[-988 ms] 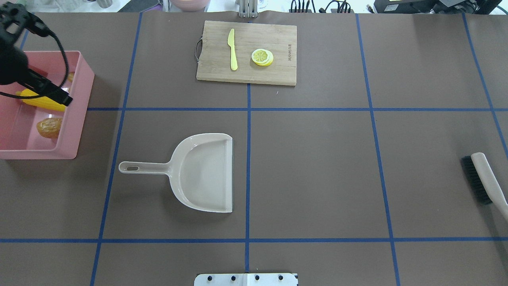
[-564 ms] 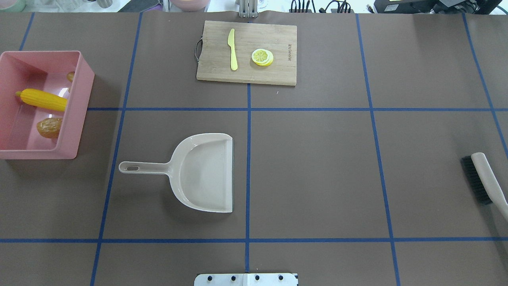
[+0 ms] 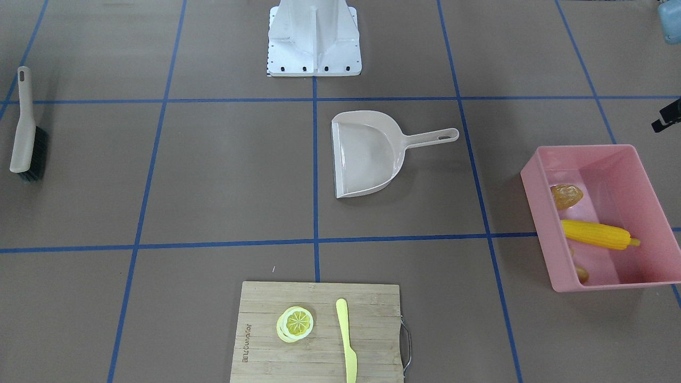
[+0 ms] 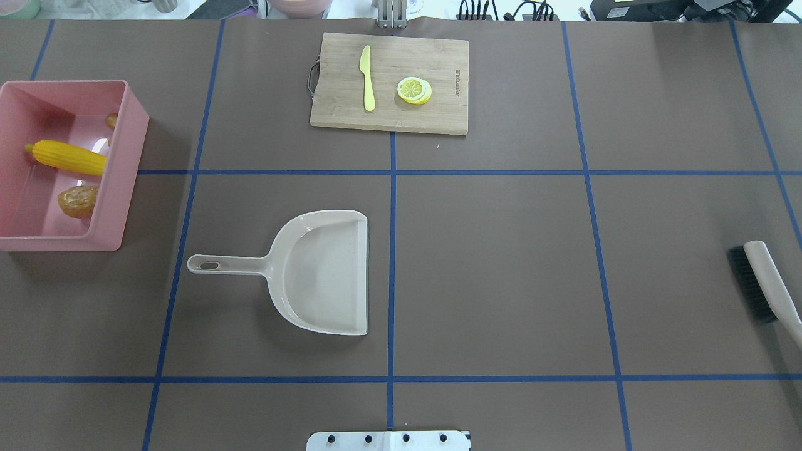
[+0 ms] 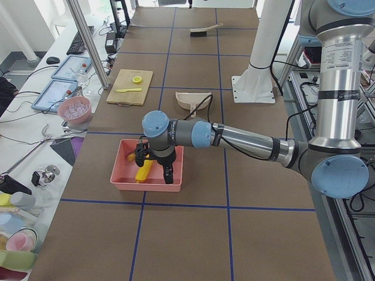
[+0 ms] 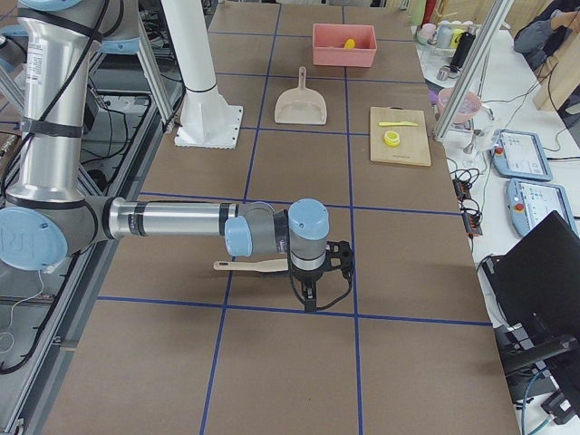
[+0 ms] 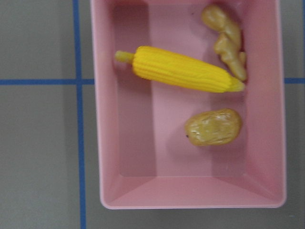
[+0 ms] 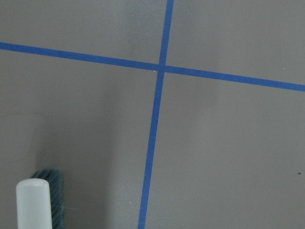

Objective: Sweep and dump trash into bin

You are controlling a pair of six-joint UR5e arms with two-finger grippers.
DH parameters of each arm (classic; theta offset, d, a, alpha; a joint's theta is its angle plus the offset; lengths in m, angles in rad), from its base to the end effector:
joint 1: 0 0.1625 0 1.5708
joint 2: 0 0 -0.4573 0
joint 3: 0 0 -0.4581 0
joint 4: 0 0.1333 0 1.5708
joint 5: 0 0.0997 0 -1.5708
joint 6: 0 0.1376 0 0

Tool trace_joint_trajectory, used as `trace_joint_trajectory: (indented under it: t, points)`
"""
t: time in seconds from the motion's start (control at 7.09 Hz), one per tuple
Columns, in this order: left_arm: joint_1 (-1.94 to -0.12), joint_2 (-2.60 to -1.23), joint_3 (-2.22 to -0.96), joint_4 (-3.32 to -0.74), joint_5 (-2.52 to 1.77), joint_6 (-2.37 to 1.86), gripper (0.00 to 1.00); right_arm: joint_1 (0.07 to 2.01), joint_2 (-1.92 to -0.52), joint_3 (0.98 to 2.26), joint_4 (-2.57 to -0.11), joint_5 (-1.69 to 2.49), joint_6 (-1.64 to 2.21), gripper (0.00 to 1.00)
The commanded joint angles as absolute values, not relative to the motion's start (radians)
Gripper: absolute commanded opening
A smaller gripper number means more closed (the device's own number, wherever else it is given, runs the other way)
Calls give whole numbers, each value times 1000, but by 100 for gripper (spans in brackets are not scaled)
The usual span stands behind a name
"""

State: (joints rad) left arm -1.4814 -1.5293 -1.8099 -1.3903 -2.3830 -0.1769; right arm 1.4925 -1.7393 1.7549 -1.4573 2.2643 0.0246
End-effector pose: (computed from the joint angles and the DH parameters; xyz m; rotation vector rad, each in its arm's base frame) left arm 0.0142 -0.5324 0.6224 -0.0918 0.8073 -0.0757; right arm 0.0066 -0.4959 0.6983 0.0881 -0.6982 -0.0962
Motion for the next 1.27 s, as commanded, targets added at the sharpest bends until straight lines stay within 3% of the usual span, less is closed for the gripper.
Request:
trace_joint_trajectory:
  t: [0.0,1.13]
  points:
    - [-1537,-1468,-1798,-1391,-2384,-48,99,1493,-1740,1755,-1457,2264,25,100]
    - [-1601,-1468,-1795,-1391,-2387,-41,99,1493,-1738,1738,-1457,2264,26,100]
